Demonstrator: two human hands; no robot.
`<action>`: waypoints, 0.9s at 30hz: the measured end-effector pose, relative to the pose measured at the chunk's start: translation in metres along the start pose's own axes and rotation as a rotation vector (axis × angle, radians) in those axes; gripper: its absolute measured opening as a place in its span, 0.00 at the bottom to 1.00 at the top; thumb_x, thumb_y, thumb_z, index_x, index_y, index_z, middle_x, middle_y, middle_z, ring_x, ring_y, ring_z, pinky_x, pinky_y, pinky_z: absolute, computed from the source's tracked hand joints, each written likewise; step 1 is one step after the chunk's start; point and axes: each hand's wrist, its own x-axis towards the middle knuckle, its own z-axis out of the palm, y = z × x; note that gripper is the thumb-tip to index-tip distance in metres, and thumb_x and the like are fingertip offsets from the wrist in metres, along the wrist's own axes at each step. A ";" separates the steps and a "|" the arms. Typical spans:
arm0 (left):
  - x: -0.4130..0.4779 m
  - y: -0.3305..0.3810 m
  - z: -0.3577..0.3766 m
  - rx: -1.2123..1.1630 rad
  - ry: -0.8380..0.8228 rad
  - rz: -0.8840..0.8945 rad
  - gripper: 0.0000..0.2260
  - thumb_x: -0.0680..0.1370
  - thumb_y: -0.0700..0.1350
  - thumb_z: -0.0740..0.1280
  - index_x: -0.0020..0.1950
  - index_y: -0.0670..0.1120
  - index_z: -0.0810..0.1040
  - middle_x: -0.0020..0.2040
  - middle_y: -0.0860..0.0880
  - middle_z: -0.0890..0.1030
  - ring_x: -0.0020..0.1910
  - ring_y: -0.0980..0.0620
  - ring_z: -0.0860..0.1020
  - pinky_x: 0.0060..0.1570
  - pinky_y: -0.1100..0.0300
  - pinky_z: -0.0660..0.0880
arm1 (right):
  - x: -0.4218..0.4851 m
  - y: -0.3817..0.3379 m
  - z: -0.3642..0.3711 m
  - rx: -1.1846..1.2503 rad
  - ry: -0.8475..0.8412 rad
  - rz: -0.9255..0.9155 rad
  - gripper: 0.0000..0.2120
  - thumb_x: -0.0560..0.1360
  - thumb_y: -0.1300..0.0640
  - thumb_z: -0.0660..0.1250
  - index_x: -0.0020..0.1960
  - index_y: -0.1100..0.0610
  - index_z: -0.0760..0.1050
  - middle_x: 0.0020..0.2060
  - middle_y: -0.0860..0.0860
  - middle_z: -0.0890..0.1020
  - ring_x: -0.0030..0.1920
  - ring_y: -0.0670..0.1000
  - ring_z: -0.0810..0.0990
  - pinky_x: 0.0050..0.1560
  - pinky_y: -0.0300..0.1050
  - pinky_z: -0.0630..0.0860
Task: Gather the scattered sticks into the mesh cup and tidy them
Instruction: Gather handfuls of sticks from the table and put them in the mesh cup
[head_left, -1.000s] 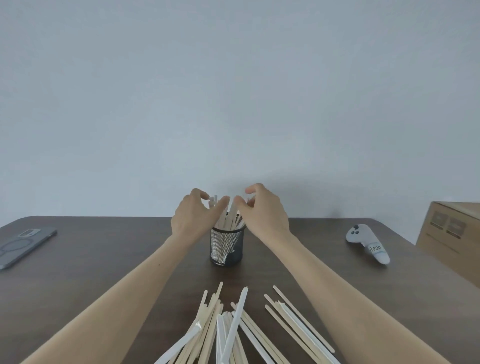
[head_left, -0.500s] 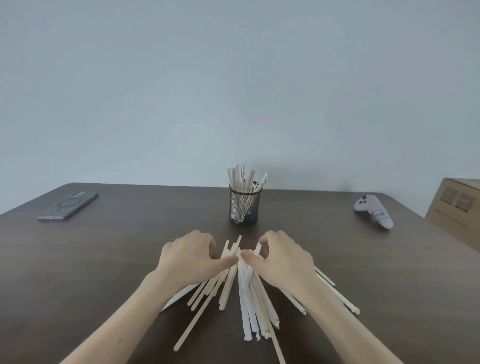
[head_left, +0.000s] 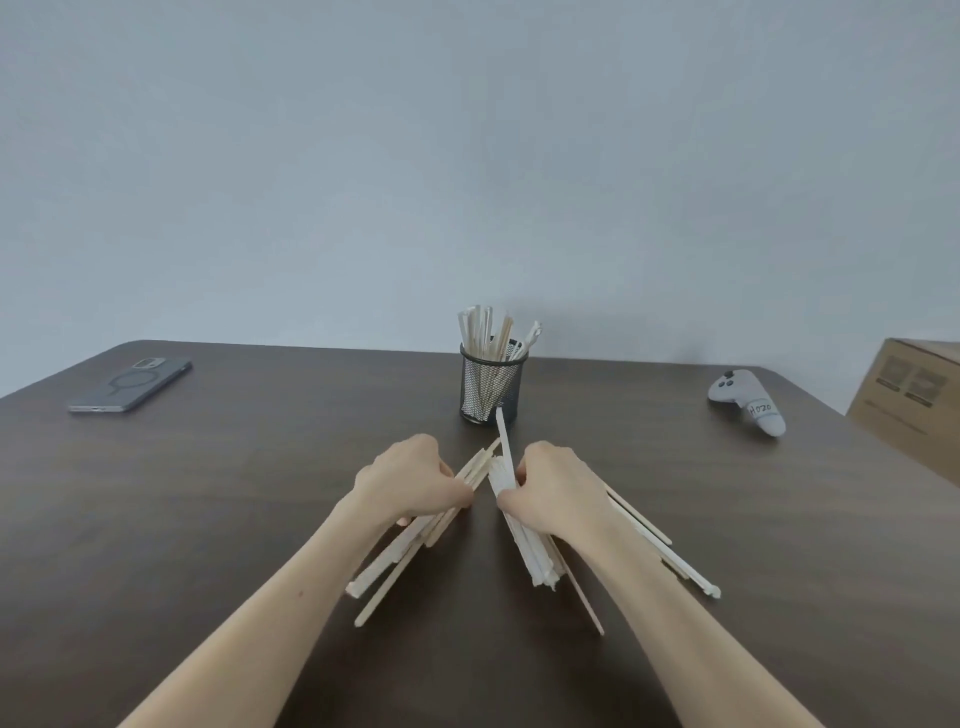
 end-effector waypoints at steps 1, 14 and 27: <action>0.005 0.001 -0.001 -0.022 -0.015 -0.013 0.16 0.67 0.53 0.72 0.43 0.41 0.86 0.21 0.53 0.72 0.24 0.48 0.74 0.36 0.58 0.76 | 0.004 -0.001 0.002 0.039 -0.008 0.015 0.11 0.69 0.51 0.69 0.43 0.56 0.72 0.41 0.54 0.78 0.41 0.57 0.74 0.35 0.42 0.67; 0.006 0.004 0.020 0.145 0.221 0.035 0.12 0.79 0.50 0.61 0.49 0.45 0.82 0.46 0.48 0.84 0.48 0.43 0.81 0.45 0.55 0.70 | 0.014 0.015 0.003 0.478 0.002 0.081 0.10 0.73 0.59 0.66 0.44 0.65 0.82 0.32 0.52 0.76 0.33 0.50 0.73 0.31 0.42 0.66; 0.004 -0.010 0.004 -0.104 0.238 0.023 0.17 0.80 0.51 0.61 0.40 0.40 0.79 0.31 0.50 0.75 0.32 0.46 0.73 0.35 0.57 0.69 | 0.009 0.017 -0.008 0.763 0.015 0.021 0.13 0.78 0.65 0.57 0.36 0.57 0.67 0.29 0.50 0.67 0.27 0.47 0.64 0.26 0.35 0.63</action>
